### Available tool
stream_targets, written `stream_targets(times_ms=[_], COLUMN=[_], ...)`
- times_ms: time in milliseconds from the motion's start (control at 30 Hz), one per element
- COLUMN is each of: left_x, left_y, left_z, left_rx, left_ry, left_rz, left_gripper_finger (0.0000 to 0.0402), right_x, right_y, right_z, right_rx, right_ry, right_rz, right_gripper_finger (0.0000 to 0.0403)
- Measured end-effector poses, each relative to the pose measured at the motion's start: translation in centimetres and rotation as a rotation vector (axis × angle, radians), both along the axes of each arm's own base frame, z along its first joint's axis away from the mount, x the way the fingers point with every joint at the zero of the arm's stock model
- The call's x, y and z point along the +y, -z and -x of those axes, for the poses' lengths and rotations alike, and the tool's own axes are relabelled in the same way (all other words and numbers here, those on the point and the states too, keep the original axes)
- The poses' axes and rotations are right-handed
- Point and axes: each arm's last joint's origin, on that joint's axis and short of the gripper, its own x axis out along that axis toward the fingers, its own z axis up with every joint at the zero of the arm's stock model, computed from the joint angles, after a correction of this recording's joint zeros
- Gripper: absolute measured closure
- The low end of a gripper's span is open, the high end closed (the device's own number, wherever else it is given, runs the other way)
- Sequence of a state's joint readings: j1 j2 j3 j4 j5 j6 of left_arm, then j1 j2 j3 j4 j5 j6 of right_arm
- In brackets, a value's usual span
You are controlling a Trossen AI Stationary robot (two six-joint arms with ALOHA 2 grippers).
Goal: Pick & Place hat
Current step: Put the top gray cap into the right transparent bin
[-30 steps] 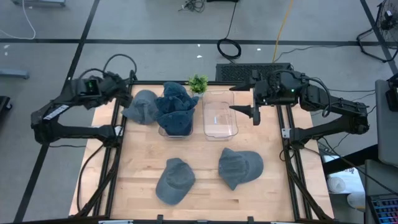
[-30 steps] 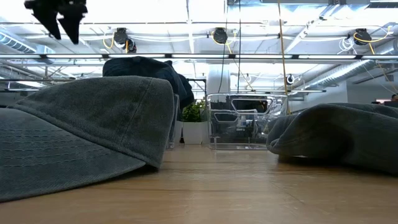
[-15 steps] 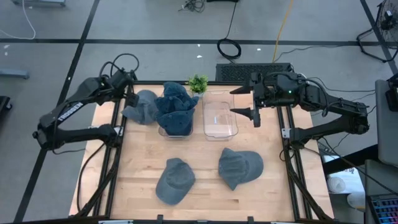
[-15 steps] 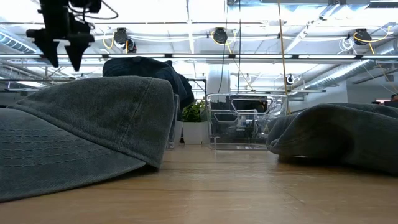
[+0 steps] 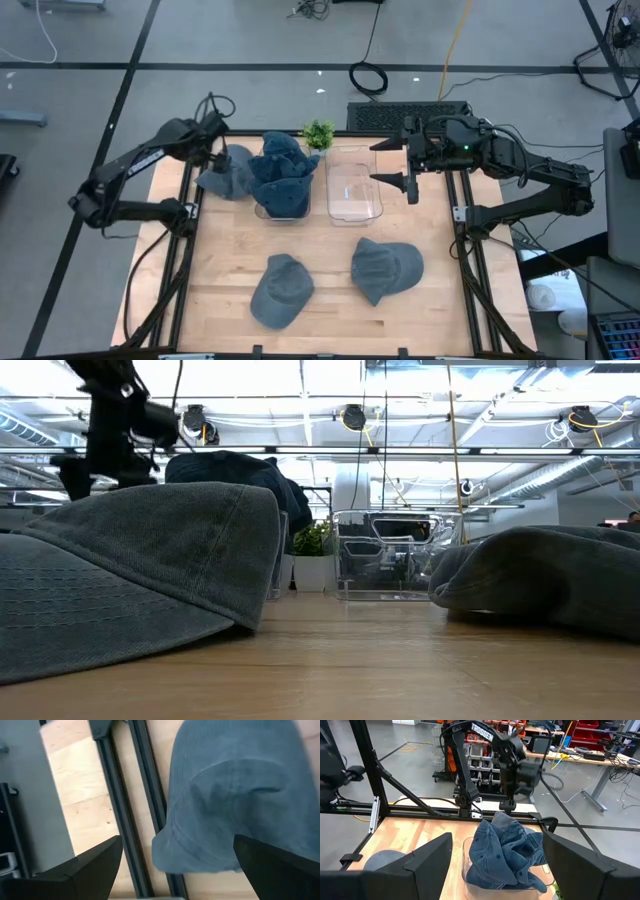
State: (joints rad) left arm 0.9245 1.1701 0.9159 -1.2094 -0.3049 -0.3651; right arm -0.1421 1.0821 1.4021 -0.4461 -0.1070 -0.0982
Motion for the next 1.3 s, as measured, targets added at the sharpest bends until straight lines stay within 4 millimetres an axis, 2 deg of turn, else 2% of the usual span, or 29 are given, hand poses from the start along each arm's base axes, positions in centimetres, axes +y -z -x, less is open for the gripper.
stream_targets(times_ms=[267,500,567,800,1100,1200,1300], left_x=[0.9,1.1,1.1,1.5,1.7,1.8,1.8], left_y=[3.8,4.1,4.2,4.3,7.1,7.5,7.6], left_z=[-0.2,-0.3,-0.4,-0.5,-0.8,-0.9,-1.0], left_rx=[0.053,-0.001,-0.061,-0.102,-0.061,-0.058,-0.057], left_ry=[0.062,0.051,0.026,-0.075,-0.113,-0.097,-0.090], left_rz=[0.041,0.063,0.079,0.033,0.152,0.182,0.187], left_gripper_finger=[0.0011,0.0011,0.0011,0.0011,0.0012,0.0028,0.0073], right_x=[0.0,0.0,0.0,0.0,0.0,0.0,0.0], right_y=[0.0,0.0,0.0,-0.1,-0.1,-0.1,-0.1], right_z=[0.0,0.0,0.0,0.0,0.0,0.0,0.0], right_rx=[0.000,0.000,-0.001,-0.009,-0.007,-0.006,-0.005], right_ry=[0.000,0.000,0.000,-0.004,-0.005,-0.008,-0.015], right_rz=[0.000,0.001,0.003,0.027,0.031,0.048,0.081], right_gripper_finger=[0.0108,0.0108,0.0108,0.0108,0.0108,0.0109,0.0113])
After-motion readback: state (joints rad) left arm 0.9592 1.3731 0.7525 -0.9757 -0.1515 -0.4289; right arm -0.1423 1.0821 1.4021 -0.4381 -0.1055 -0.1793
